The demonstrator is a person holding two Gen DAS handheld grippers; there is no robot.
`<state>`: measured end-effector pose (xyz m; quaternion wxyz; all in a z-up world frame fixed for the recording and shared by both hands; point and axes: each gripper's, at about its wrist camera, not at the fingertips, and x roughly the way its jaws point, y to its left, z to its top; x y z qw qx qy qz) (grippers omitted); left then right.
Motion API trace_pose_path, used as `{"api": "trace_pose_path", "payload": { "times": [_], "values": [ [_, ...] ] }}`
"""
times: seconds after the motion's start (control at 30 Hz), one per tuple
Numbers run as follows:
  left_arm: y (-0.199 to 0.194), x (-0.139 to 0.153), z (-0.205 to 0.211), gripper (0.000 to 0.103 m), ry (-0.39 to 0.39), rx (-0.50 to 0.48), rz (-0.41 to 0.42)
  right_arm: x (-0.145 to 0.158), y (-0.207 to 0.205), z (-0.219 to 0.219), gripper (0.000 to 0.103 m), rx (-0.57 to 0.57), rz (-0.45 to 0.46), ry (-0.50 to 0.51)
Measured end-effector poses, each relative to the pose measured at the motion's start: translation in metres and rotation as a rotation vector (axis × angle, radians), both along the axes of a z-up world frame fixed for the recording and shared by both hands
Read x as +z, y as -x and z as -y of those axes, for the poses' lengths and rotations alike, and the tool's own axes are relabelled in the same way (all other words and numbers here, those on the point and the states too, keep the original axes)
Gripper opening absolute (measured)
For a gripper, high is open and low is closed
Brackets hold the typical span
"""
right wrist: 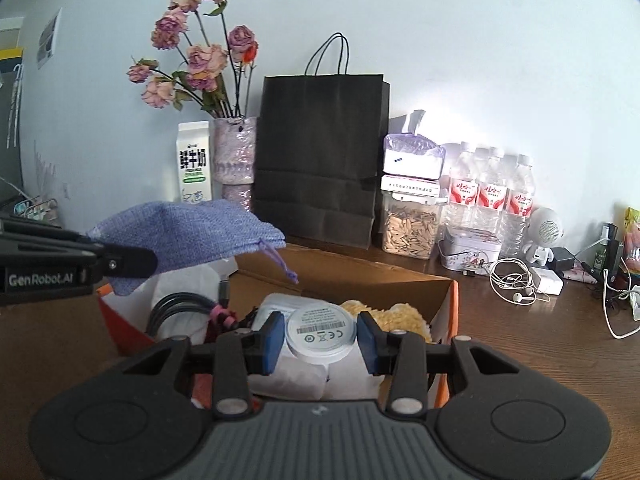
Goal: Organize objects
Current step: 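Carry the purple pouch and white container over the box with both grippers, then lower the purple pouch and white container into the box and open both grippers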
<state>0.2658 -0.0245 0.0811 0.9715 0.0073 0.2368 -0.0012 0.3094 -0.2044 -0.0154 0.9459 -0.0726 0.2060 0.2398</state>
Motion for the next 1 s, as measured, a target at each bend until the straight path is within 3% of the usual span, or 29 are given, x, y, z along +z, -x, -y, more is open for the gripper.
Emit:
{"api": "trace_pose_path", "payload": {
  "times": [0.5,0.53,0.57,0.6,0.63,0.67,0.7,0.77,0.83,1.0],
  "values": [
    [-0.027,-0.007,0.005,0.008,0.02,0.024,-0.051,-0.007,-0.036,0.006,0.04,-0.034,-0.066,-0.006],
    [-0.027,-0.008,0.003,0.009,0.025,0.03,-0.055,-0.008,-0.037,0.007,0.044,-0.033,-0.069,-0.014],
    [-0.027,-0.009,0.001,0.009,0.029,0.039,-0.062,-0.008,-0.037,0.007,0.057,-0.036,-0.073,-0.02],
    [-0.027,-0.011,-0.001,0.011,0.034,0.048,-0.067,-0.009,-0.038,0.008,0.079,-0.038,-0.078,-0.025],
    [-0.027,-0.011,-0.004,0.014,0.038,0.054,-0.071,-0.009,-0.038,0.009,0.091,-0.037,-0.085,-0.031],
    [-0.028,-0.012,-0.006,0.029,0.044,0.061,-0.074,-0.009,-0.037,0.009,0.103,-0.03,-0.088,-0.034],
    [-0.028,-0.013,-0.007,0.061,0.049,0.067,-0.078,-0.009,-0.035,0.008,0.103,-0.022,-0.082,-0.037],
    [-0.029,-0.013,-0.007,0.103,0.034,0.096,-0.072,-0.008,-0.034,0.007,0.103,-0.023,-0.08,-0.038],
    [-0.028,-0.012,-0.006,0.103,0.003,0.113,-0.06,-0.009,-0.033,0.006,0.103,-0.025,-0.08,-0.034],
    [-0.023,-0.01,-0.009,0.103,0.017,0.121,-0.056,-0.009,-0.029,0.005,0.103,-0.028,-0.083,-0.03]
  ]
}}
